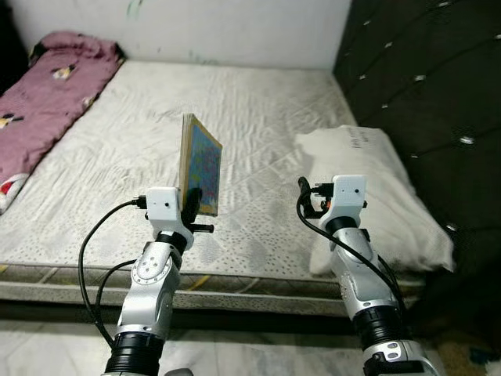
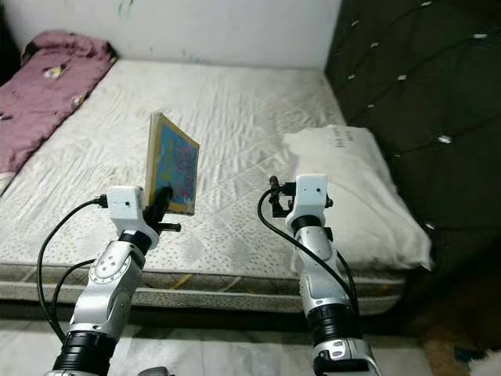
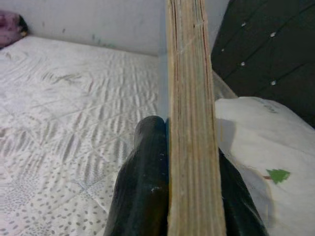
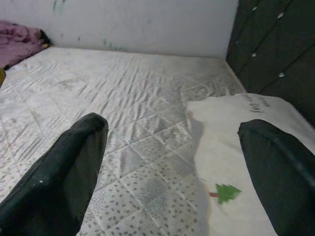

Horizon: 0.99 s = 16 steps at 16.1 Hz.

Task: Clean up the room

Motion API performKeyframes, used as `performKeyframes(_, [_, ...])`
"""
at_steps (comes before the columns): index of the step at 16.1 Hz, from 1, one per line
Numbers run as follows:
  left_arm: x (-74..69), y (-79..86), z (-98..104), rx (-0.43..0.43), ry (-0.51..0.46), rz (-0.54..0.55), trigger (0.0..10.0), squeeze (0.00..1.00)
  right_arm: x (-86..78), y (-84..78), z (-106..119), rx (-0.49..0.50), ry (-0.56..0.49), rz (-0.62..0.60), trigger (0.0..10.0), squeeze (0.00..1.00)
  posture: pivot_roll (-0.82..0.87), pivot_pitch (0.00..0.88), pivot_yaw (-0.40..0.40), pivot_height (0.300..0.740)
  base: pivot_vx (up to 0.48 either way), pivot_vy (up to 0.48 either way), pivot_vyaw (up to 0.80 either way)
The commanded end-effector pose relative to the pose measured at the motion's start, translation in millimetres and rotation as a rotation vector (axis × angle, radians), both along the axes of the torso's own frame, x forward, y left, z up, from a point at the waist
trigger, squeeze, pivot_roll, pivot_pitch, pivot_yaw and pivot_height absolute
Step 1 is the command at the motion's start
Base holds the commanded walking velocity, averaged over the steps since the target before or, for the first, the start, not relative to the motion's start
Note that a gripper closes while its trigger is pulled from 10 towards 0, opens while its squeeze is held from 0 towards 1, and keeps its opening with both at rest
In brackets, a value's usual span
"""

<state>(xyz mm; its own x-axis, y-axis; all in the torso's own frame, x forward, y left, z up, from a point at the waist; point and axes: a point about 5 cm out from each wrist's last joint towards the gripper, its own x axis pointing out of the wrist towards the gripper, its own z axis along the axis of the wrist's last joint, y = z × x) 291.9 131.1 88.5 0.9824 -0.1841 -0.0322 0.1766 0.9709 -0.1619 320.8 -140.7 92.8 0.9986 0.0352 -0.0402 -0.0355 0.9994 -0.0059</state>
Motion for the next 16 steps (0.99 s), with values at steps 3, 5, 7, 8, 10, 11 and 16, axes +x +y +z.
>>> performKeyframes(3, [2.3, -0.6, 11.1, 0.002, -0.053, -0.004, 10.0, 0.00, 2.3, -0.8, 4.5, -0.008, -0.015, -0.004, 10.0, 0.00, 0.02, 0.000, -0.011, 0.740, 0.355, 0.000, 0.00])
performKeyframes(5, [1.9, -0.8, 10.5, 0.002, -0.049, -0.004, 10.0, 0.00, 1.8, -1.1, 4.1, -0.009, -0.013, -0.006, 10.0, 0.00, 0.02, 0.000, -0.011, 0.740, 0.362, 0.000, 0.00])
performKeyframes(7, [1.7, -0.8, 9.8, 0.001, -0.046, -0.006, 10.0, 0.00, 1.9, -1.1, 4.0, -0.010, -0.013, -0.006, 10.0, 0.00, 0.02, 0.000, -0.011, 0.740, 0.377, 0.000, 0.00])
performKeyframes(8, [2.0, -1.1, 10.0, 0.001, -0.046, -0.011, 10.0, 0.00, 1.9, -1.6, 3.7, -0.011, -0.012, -0.007, 10.0, 0.00, 0.02, 0.000, -0.011, 0.740, 0.379, 0.000, 0.00])
performKeyframes(10, [2.1, -1.1, 10.1, -0.001, -0.047, -0.012, 10.0, 0.00, 1.9, -2.1, 3.4, -0.013, -0.012, -0.009, 10.0, 0.00, 0.02, 0.000, -0.010, 0.740, 0.379, 0.000, 0.00])
performKeyframes(11, [2.2, -0.7, 9.8, 0.001, -0.044, -0.006, 10.0, 0.00, 1.9, -2.4, 3.1, -0.015, -0.011, -0.011, 10.0, 0.00, 0.02, 0.000, -0.009, 0.740, 0.341, 0.000, 0.00])
performKeyframes(16, [4.1, -1.4, 9.2, -0.005, -0.033, 0.027, 10.0, 0.00, 1.6, -2.9, 2.7, -0.014, -0.010, -0.013, 10.0, 0.00, 0.02, 0.000, -0.008, 0.740, 0.128, 0.000, 0.00])
